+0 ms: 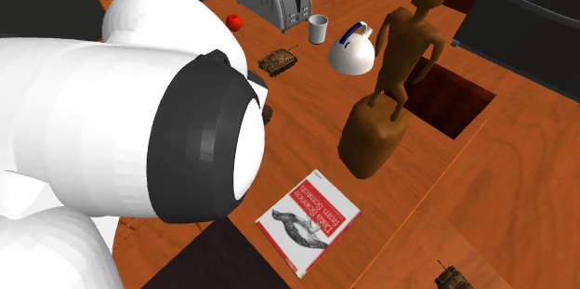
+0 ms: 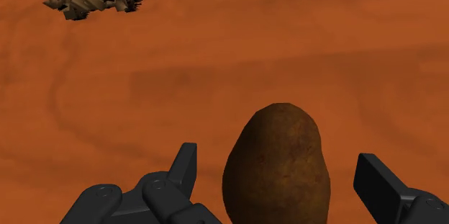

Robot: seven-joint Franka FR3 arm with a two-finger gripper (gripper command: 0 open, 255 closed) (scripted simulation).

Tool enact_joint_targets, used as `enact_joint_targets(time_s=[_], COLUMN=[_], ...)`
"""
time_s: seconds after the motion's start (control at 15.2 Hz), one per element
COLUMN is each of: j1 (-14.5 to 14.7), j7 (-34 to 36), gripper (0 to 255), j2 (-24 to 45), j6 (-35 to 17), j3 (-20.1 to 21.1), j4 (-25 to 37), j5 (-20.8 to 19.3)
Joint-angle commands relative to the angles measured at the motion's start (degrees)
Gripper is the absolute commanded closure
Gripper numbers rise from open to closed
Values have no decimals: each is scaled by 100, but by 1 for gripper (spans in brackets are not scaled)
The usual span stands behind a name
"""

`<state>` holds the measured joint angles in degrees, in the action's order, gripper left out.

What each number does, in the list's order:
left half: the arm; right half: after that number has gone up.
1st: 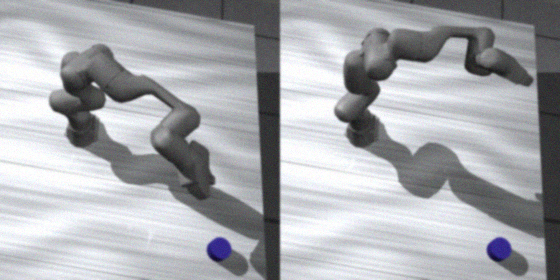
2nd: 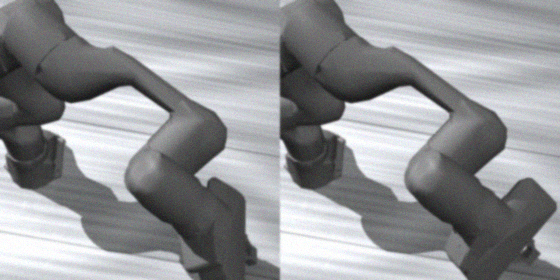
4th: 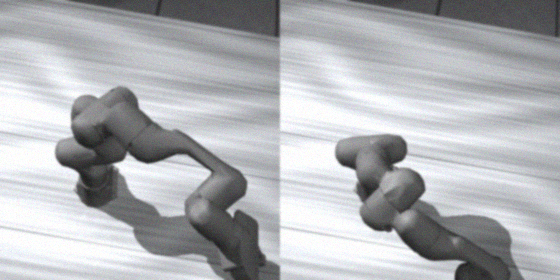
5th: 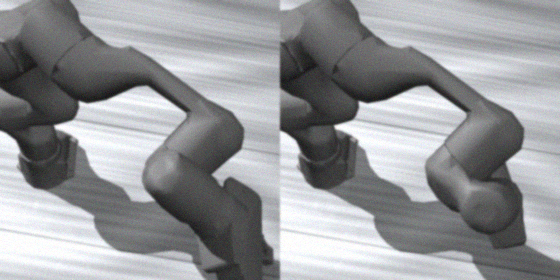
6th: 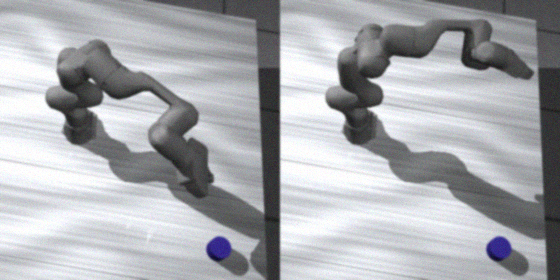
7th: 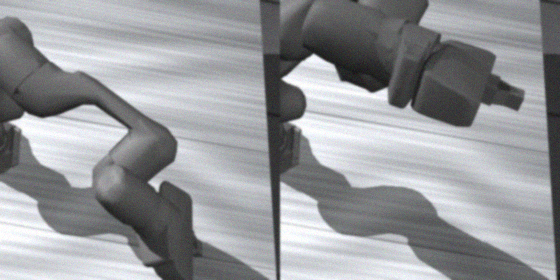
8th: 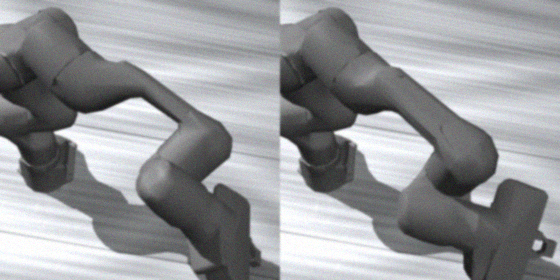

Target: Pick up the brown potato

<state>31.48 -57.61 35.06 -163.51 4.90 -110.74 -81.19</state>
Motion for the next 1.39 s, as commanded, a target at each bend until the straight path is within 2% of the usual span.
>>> enact_joint_targets(time_s=[0.0, 0.33, 0.4, 0.99, 1.32], j1=[56, 138, 135, 138, 24], j7=[176, 511, 488, 510, 41], gripper=[0, 0, 255, 255, 255], j2=[124, 375, 394, 375, 25], j6=[-40, -92, -88, -92, -19], j3=[-64, -163, -157, -163, -24], j4=[66, 223, 249, 224, 6], j5=[-194, -496, -476, -495, -70])
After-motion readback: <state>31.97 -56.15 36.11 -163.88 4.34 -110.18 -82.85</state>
